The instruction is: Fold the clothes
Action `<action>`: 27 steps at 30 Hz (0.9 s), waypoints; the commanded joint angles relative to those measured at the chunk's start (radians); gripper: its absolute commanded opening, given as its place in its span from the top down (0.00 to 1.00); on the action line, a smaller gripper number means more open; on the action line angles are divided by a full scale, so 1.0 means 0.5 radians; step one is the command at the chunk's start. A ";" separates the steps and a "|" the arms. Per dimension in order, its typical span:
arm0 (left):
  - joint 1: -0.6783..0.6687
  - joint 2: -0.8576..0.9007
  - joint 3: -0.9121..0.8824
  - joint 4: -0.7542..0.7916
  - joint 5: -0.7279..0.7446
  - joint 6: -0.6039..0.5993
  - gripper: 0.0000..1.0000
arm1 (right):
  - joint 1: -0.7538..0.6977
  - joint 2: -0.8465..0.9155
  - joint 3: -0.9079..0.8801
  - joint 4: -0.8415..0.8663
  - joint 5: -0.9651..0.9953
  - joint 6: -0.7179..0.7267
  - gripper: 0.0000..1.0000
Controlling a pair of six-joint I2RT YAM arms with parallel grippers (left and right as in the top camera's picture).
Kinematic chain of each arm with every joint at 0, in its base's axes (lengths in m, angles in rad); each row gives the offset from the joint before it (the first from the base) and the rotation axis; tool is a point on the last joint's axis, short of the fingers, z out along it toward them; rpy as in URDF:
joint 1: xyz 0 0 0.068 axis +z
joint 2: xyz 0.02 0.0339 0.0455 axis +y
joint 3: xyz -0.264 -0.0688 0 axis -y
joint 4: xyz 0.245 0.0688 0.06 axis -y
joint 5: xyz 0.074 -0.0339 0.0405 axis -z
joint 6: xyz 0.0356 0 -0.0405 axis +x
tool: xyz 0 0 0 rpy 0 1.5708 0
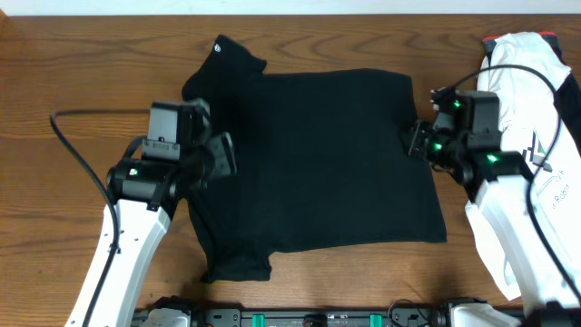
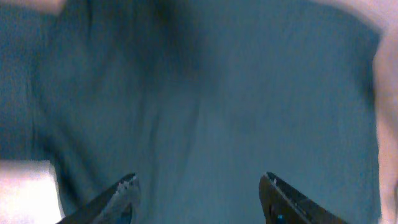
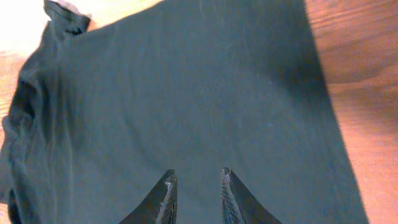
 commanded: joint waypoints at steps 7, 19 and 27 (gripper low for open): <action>0.043 0.624 0.017 0.597 -0.195 0.260 0.36 | 0.008 0.832 0.599 0.053 -0.085 -0.050 0.81; 0.045 0.805 0.017 0.770 -0.195 0.259 0.35 | -0.002 1.814 1.521 -0.043 -0.069 -0.047 0.86; 0.045 0.800 0.017 0.571 -0.195 0.259 0.35 | -0.044 2.126 1.736 -0.026 0.206 -0.047 0.90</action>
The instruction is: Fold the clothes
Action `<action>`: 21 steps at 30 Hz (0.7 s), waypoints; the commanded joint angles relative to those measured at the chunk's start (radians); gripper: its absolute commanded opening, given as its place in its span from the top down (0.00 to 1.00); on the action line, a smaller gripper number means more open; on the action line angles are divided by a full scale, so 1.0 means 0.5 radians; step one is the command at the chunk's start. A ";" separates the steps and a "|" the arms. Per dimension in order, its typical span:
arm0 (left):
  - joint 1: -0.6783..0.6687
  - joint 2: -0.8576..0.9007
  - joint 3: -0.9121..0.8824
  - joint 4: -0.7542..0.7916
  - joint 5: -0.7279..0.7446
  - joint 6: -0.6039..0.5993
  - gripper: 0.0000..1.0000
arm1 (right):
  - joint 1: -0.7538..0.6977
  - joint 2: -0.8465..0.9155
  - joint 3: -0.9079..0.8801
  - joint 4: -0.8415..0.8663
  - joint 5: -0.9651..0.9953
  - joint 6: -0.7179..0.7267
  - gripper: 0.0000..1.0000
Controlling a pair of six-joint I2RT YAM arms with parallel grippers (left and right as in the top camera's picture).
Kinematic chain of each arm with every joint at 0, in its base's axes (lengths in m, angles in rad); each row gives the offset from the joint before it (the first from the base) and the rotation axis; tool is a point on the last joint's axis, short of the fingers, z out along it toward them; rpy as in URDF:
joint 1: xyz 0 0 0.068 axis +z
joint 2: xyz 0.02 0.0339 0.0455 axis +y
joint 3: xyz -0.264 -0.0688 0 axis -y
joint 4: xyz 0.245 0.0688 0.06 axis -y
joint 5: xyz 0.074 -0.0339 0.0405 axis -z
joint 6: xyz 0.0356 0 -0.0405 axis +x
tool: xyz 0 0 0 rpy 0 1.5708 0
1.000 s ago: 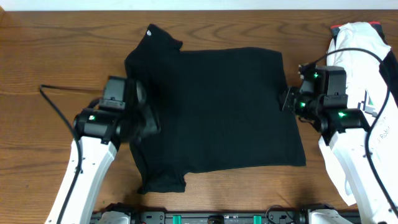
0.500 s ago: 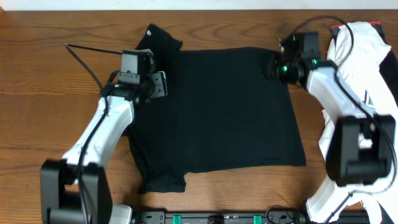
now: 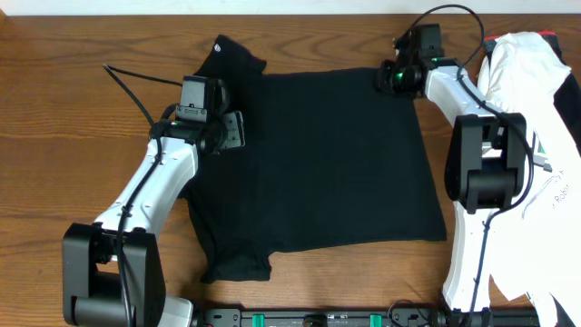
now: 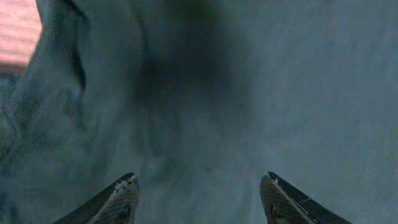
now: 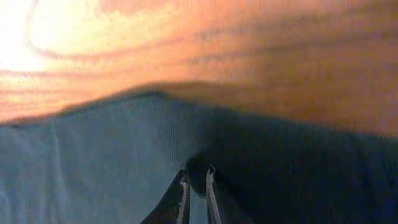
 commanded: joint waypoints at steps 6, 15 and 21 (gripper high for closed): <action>0.007 -0.027 0.008 -0.115 -0.024 0.042 0.35 | -0.164 0.309 0.097 0.061 0.410 0.193 0.91; 0.007 -0.027 0.008 -0.202 -0.025 0.043 0.29 | -0.285 0.399 0.117 0.237 0.087 0.154 0.83; 0.009 -0.027 0.008 -0.123 -0.056 0.050 0.19 | -0.263 0.304 0.312 0.022 -0.339 -0.199 0.48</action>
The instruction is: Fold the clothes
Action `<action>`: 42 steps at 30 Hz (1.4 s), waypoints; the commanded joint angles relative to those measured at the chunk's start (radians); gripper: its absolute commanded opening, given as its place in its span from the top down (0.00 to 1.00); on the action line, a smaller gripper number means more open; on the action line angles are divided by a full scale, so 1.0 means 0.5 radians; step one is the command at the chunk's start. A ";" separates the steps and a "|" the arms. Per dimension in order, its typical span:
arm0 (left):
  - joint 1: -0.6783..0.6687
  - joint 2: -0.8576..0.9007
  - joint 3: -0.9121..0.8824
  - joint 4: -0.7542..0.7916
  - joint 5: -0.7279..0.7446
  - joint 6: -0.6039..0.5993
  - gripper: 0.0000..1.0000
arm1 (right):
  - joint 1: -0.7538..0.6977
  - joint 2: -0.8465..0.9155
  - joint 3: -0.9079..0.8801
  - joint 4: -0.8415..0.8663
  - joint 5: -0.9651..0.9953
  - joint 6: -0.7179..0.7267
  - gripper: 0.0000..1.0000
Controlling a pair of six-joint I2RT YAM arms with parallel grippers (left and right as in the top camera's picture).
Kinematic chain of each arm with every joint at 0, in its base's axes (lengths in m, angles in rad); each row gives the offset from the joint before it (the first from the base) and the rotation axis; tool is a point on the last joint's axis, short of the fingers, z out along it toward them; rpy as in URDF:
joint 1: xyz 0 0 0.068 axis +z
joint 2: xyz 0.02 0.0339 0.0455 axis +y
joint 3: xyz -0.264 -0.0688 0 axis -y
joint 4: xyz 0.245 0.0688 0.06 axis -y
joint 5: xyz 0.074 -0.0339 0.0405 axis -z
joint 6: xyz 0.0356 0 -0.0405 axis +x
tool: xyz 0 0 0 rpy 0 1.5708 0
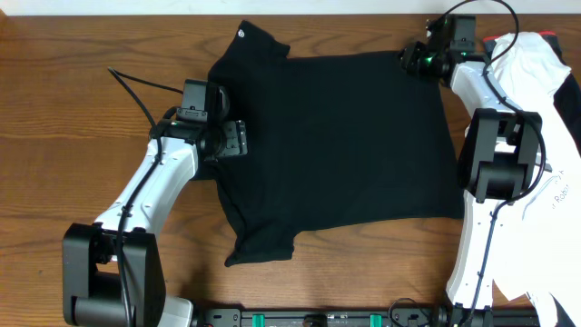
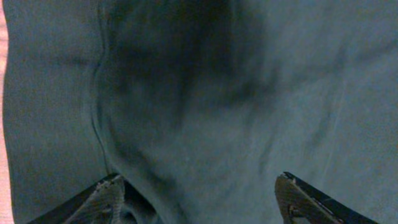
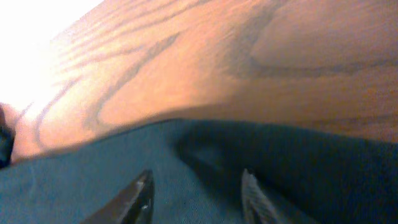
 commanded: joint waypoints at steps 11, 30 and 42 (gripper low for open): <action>0.082 0.203 0.005 0.048 -0.265 0.080 0.50 | 0.095 -0.585 0.084 -0.893 -0.089 -0.285 0.78; 0.327 0.595 0.006 -0.301 -0.562 0.013 0.78 | 0.378 -0.667 -0.454 -1.595 0.604 -0.166 0.87; 0.411 0.595 0.006 -0.266 -0.455 0.016 0.60 | 0.243 -0.667 -1.019 -1.126 0.755 -0.072 0.95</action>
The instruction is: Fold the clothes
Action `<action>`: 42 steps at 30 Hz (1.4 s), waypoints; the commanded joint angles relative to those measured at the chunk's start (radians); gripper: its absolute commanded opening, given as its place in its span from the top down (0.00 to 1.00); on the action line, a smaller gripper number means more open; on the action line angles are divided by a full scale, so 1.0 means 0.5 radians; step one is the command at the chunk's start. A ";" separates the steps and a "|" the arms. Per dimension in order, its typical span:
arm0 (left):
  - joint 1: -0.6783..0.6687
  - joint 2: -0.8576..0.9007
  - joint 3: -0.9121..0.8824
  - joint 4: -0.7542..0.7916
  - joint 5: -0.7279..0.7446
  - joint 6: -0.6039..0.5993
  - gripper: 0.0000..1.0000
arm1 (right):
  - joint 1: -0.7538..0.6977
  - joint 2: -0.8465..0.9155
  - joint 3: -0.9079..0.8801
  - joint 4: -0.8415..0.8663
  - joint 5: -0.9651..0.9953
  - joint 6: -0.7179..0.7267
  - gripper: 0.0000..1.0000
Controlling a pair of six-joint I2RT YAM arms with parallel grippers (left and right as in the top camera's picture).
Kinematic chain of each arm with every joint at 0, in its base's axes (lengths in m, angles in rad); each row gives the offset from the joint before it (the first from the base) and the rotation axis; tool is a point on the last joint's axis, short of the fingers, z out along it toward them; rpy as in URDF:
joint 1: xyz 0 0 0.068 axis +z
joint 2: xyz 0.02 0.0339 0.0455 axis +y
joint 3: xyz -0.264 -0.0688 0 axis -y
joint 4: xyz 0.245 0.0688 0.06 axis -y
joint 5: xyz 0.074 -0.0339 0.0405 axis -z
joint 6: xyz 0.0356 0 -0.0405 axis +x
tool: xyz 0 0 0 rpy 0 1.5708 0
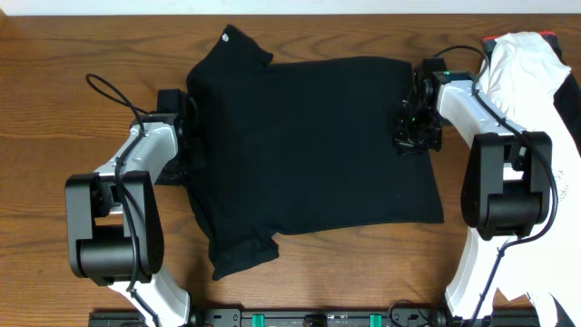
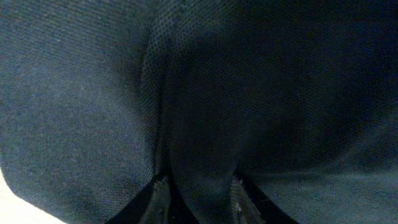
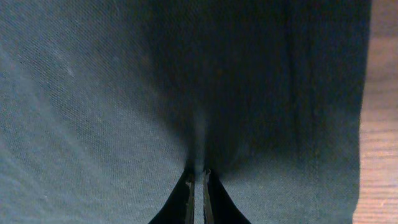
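Note:
A black T-shirt (image 1: 309,145) lies spread on the wooden table (image 1: 82,54). One sleeve (image 1: 231,44) points to the far left and the other (image 1: 241,254) to the near left. My left gripper (image 1: 185,123) sits at the shirt's left edge. In the left wrist view it (image 2: 199,190) is shut on a raised fold of the black cloth. My right gripper (image 1: 413,129) rests on the shirt's right hem. In the right wrist view it (image 3: 197,179) is shut, with a thin pinch of cloth between the fingertips.
A heap of white clothing (image 1: 522,68) lies at the right side of the table, touching the right arm. A dark item (image 1: 572,91) shows at the far right edge. The left arm's black cable (image 1: 104,91) loops over the table on the left.
The shirt lies a little further left and nearer. My left gripper went from open over the left chest to shut on the left edge. My right gripper went from open at the far right corner to shut on the right hem.
First both grippers hovered over the flat shirt, the left wide open. Then the right was shut at the far right corner. After that the shirt lay shifted right and farther away, with both grippers open. Now each gripper pinches one side edge.

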 commanded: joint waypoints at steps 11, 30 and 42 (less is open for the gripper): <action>0.031 0.098 -0.045 -0.013 -0.037 -0.003 0.44 | -0.141 0.044 -0.018 -0.274 0.615 0.256 0.88; 0.016 -0.239 0.337 0.253 0.538 0.285 0.36 | 0.066 -0.331 0.203 0.137 -0.649 -0.195 0.81; 0.014 0.261 0.337 0.646 0.347 0.365 0.58 | 0.822 -0.260 0.200 0.040 -0.642 -0.459 0.76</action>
